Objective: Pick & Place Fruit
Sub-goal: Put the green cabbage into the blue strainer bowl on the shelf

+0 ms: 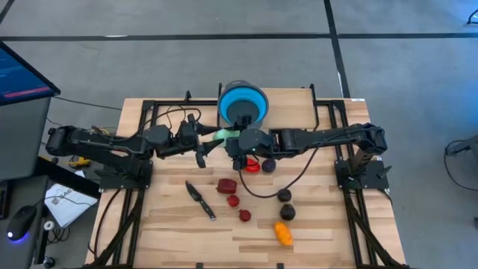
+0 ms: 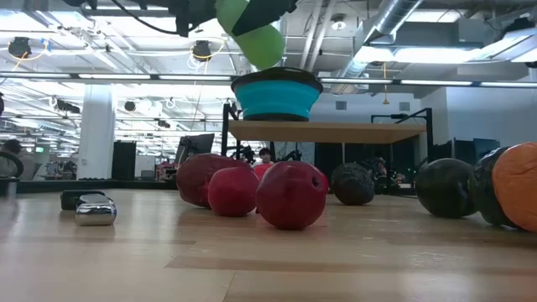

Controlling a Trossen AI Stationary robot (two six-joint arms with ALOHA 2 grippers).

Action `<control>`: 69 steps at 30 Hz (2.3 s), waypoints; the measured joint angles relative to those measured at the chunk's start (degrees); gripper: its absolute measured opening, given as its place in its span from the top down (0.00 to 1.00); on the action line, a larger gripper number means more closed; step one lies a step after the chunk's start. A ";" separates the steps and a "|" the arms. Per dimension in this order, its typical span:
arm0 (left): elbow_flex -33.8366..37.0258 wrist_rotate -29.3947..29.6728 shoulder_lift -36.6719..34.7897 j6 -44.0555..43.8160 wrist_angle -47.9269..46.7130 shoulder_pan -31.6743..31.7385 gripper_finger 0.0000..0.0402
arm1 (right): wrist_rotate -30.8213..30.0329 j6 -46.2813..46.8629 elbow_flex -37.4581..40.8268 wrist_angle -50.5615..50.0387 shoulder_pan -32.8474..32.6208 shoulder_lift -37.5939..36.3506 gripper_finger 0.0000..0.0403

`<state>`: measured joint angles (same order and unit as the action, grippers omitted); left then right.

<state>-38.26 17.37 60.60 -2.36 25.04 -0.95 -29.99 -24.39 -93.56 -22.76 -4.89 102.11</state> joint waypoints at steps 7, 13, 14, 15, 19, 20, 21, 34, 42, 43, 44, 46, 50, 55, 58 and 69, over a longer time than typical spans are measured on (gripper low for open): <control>0.00 0.37 -0.02 -0.07 -0.41 -0.18 0.72 | -1.22 0.46 0.00 -0.70 0.03 0.19 0.30; 0.04 -1.34 -2.47 0.17 -4.39 -0.24 0.62 | -1.34 0.42 0.00 -0.64 -0.26 0.26 0.30; 0.04 -1.58 -3.23 0.17 -5.45 -0.24 0.57 | -1.38 0.37 0.00 -0.48 -0.41 0.26 0.30; 0.08 -1.81 -4.19 0.07 -6.82 -0.26 0.53 | -1.45 0.20 0.00 -0.34 -0.46 0.26 0.30; 0.19 -1.80 -7.08 -2.48 -10.23 -0.30 0.34 | -2.06 -0.84 -0.15 0.50 -0.45 0.19 0.30; 0.17 -1.74 -7.28 -2.86 -10.44 -0.28 0.29 | -2.06 -0.88 -0.15 0.63 -0.45 0.19 0.30; 0.17 -1.70 -7.33 -3.22 -11.06 -0.28 0.26 | -2.05 -1.02 -0.15 0.77 -0.45 0.19 0.30; 0.17 -5.19 -1.75 -14.03 -8.11 3.36 0.09 | -1.83 -5.26 -0.13 2.56 -1.40 0.28 0.30; 0.13 -15.54 -0.40 -19.35 -4.22 5.27 0.12 | -1.45 -6.22 -0.13 2.86 -2.45 0.28 0.30; 0.13 -15.68 -0.22 -19.35 -3.96 5.27 0.12 | -1.45 -6.22 -0.13 2.84 -2.51 0.28 0.30; 0.13 -15.69 -0.14 -19.37 -3.99 5.27 0.12 | -1.47 -6.22 -0.13 2.84 -2.53 0.28 0.30; 0.13 -15.69 -0.14 -19.57 -3.90 5.27 0.13 | -1.47 -6.22 -0.13 2.84 -2.66 0.28 0.30; 0.13 -16.03 -0.16 -20.87 -3.85 5.27 0.16 | -1.47 -6.22 -0.13 2.82 -2.68 0.28 0.30; 0.13 -16.49 0.14 -22.19 -3.51 5.27 0.24 | -1.60 -6.54 -0.13 3.28 -2.66 0.30 0.30; 0.11 -16.70 0.30 -22.10 -3.51 5.29 0.33 | -1.78 -7.80 -0.09 3.64 -2.62 0.37 0.30; 0.11 -19.55 0.91 -17.55 -3.58 5.26 0.43 | -2.63 -4.77 -0.13 0.55 -3.07 0.37 0.24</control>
<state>-38.15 -2.19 61.52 -19.91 21.46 4.31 -32.62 -29.16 -93.69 -22.21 -7.96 102.48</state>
